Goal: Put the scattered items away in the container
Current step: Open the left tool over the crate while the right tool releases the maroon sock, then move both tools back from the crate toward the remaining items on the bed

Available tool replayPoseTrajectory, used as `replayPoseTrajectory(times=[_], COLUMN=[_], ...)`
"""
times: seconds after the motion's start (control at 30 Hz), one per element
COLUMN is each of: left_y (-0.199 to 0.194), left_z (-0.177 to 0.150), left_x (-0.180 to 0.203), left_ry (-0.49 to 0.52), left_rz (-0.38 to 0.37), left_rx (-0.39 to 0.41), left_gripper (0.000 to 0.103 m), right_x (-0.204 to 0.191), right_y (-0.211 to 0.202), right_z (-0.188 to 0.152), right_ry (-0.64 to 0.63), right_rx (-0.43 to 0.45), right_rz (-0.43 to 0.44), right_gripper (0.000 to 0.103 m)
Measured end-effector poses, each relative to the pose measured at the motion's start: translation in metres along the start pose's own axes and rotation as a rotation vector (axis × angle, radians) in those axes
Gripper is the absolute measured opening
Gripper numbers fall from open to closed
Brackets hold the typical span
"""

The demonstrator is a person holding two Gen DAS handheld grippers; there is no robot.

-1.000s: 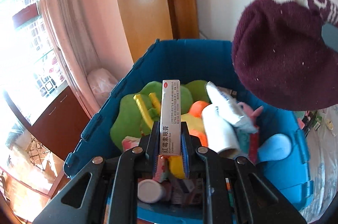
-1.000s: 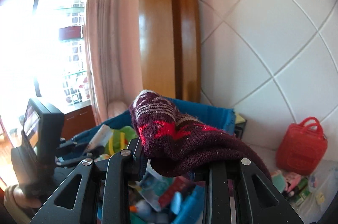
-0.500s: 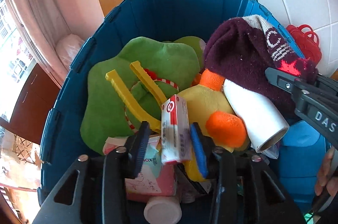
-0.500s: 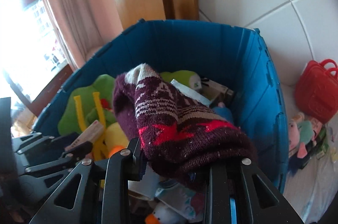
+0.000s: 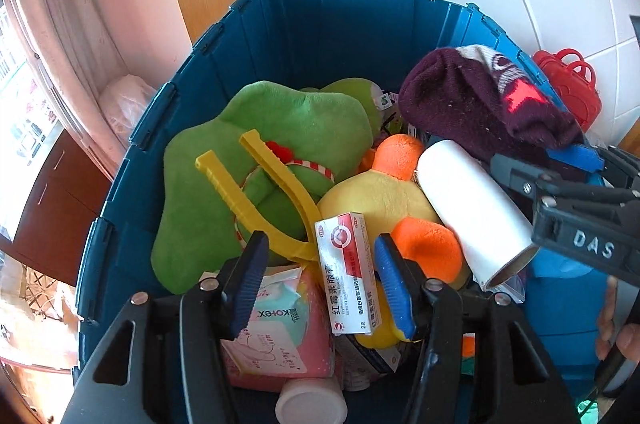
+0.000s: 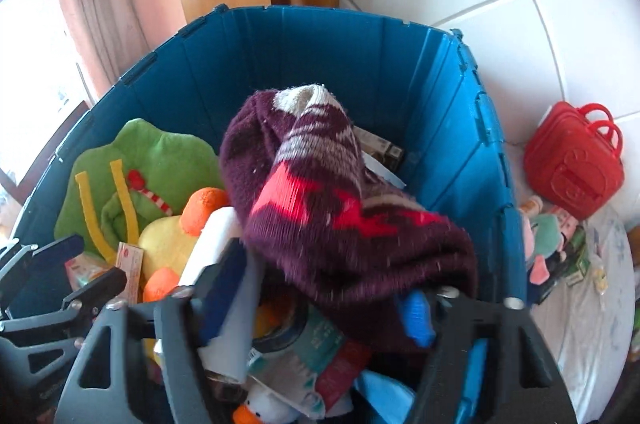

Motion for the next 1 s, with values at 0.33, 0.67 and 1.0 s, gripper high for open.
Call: replayPoseTrajectory(times=[0.33,0.67,1.0], left_y=[-0.017,-0.065,-0.114], left_z=[-0.008,-0.031,-0.057], left_x=[0.003,0.006,0.032], left_ry=[-0.02,-0.082,-0.14], left_rz=[-0.013,-0.026,-0.079], left_rx=[0.044,0.206,0.38], left_gripper=[0.054,0.054,0.07], right_x=[0.002,0.019,0.055], right_y=[-0.043,-0.11,-0.149], right_z=[-0.022,-0.067,-0.129], right_ry=[0.015,0.087,0.153], right_rx=[0.065,0.21,0.299], right_rz=[0.006,0.017,-0.033], right_gripper=[0.103,0.103,0.103])
Point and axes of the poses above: each gripper's, at about its wrist camera, not at the fingertips, and y roughly the way its jaws point, x to its right, z to its top, the point moved 7 cm from there along y, roughly the way its jaws point, and after that the axes turned 15 degrees about -y, right-handed, at the moved point
